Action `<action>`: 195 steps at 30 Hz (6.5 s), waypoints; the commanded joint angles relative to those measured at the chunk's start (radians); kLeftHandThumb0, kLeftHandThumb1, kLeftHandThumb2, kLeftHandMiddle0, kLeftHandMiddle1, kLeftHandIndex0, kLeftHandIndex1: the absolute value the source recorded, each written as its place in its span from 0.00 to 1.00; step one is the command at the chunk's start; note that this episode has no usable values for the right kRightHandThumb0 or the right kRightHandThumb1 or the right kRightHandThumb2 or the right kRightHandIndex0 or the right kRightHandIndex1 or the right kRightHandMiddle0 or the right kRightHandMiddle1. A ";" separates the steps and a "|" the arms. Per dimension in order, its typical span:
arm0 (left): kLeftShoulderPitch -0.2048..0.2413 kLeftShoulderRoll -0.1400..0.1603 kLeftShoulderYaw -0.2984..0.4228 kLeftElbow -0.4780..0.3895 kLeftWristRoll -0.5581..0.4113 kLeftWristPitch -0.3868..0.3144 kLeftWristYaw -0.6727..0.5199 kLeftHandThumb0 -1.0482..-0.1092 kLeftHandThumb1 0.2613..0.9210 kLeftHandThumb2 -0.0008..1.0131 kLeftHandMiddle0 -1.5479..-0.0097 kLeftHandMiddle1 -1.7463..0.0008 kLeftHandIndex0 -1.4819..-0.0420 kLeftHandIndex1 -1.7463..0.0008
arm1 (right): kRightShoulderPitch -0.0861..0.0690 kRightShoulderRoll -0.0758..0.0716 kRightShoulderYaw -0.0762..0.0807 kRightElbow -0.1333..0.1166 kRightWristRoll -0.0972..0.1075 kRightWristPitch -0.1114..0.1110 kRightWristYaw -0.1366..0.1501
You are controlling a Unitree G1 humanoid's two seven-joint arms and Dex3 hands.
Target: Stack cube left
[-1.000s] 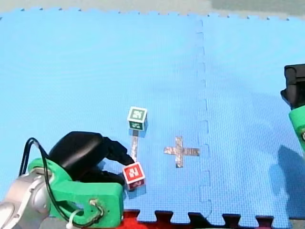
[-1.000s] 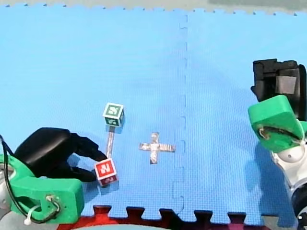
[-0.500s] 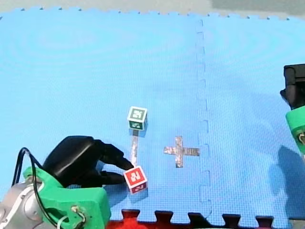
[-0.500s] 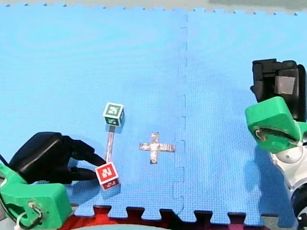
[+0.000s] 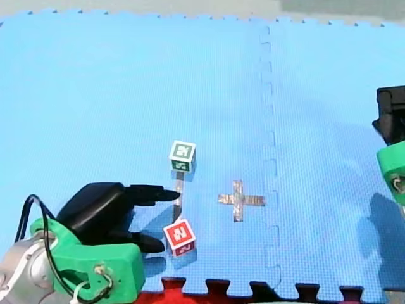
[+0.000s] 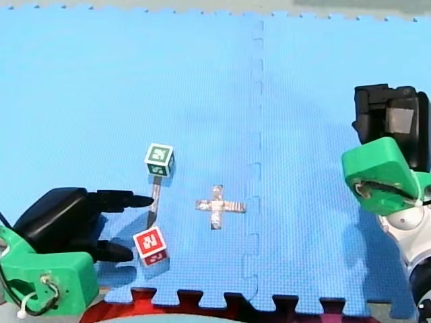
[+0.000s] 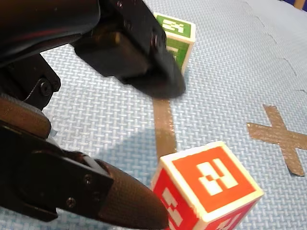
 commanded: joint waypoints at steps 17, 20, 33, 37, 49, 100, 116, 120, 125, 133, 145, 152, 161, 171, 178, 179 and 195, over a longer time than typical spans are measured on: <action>0.044 0.009 -0.001 -0.147 0.021 0.182 -0.074 0.00 0.89 0.01 0.47 0.00 0.89 1.00 | -0.003 -0.012 0.002 0.003 0.001 -0.004 -0.007; 0.058 -0.001 0.002 -0.164 0.014 0.202 -0.070 0.00 0.91 0.02 0.47 0.00 0.89 1.00 | -0.005 -0.012 0.004 0.004 -0.001 -0.004 -0.011; 0.112 -0.028 -0.011 -0.263 -0.016 0.258 -0.130 0.00 0.97 0.01 0.60 0.00 0.72 0.96 | -0.009 -0.017 0.008 0.005 -0.008 -0.003 -0.023; 0.110 -0.037 -0.008 -0.246 -0.037 0.231 -0.126 0.00 0.96 0.00 0.55 0.00 0.69 0.96 | -0.008 -0.018 0.010 0.004 -0.012 -0.003 -0.029; 0.096 -0.040 -0.031 -0.200 -0.030 0.158 -0.113 0.00 0.88 0.00 0.50 0.00 0.62 0.96 | -0.010 -0.017 0.010 0.006 -0.015 -0.003 -0.033; -0.042 -0.114 -0.037 -0.359 0.108 0.218 0.005 0.58 0.83 0.00 0.39 0.00 0.16 0.97 | -0.002 0.001 -0.009 -0.001 0.015 -0.021 0.007; -0.114 -0.128 -0.051 -0.246 0.084 0.156 0.027 0.59 0.79 0.00 0.40 0.01 0.13 0.98 | 0.003 0.017 0.003 0.001 0.001 -0.017 -0.025; -0.131 -0.134 -0.052 -0.246 0.068 0.186 -0.013 0.60 0.78 0.00 0.39 0.02 0.13 0.98 | 0.002 0.021 0.004 0.002 0.000 -0.012 -0.029; -0.156 -0.142 -0.067 -0.225 0.078 0.206 -0.030 0.60 0.79 0.00 0.39 0.02 0.12 0.99 | 0.001 0.026 0.007 0.003 -0.003 -0.006 -0.038; -0.257 -0.198 -0.111 -0.055 0.107 0.205 0.004 0.60 0.79 0.00 0.40 0.00 0.12 0.99 | -0.003 0.033 0.011 0.006 -0.008 0.003 -0.055; -0.365 -0.218 -0.127 0.173 0.106 0.093 0.103 0.60 0.79 0.00 0.40 0.00 0.13 1.00 | -0.013 0.038 0.011 0.010 -0.013 0.010 -0.068; -0.408 -0.228 -0.130 0.247 0.103 0.066 0.127 0.61 0.80 0.00 0.41 0.00 0.12 1.00 | -0.019 0.047 0.013 0.012 -0.014 0.019 -0.075; -0.455 -0.244 -0.143 0.362 0.109 0.021 0.165 0.61 0.81 0.00 0.42 0.02 0.13 1.00 | -0.023 0.058 0.012 0.012 -0.010 0.022 -0.073; -0.508 -0.280 -0.162 0.522 0.104 -0.044 0.217 0.61 0.83 0.00 0.42 0.00 0.13 1.00 | -0.025 0.067 0.014 0.010 -0.012 0.022 -0.080; -0.520 -0.285 -0.161 0.557 0.100 -0.072 0.215 0.62 0.83 0.00 0.42 0.00 0.14 1.00 | -0.026 0.069 0.014 0.009 -0.010 0.023 -0.079; -0.521 -0.287 -0.161 0.560 0.099 -0.072 0.212 0.62 0.83 0.00 0.42 0.00 0.14 1.00 | -0.026 0.070 0.014 0.010 -0.010 0.023 -0.080; -0.526 -0.304 -0.142 0.570 0.044 -0.065 0.099 0.63 0.83 0.00 0.42 0.00 0.14 1.00 | -0.028 0.075 0.010 0.008 -0.006 0.030 -0.080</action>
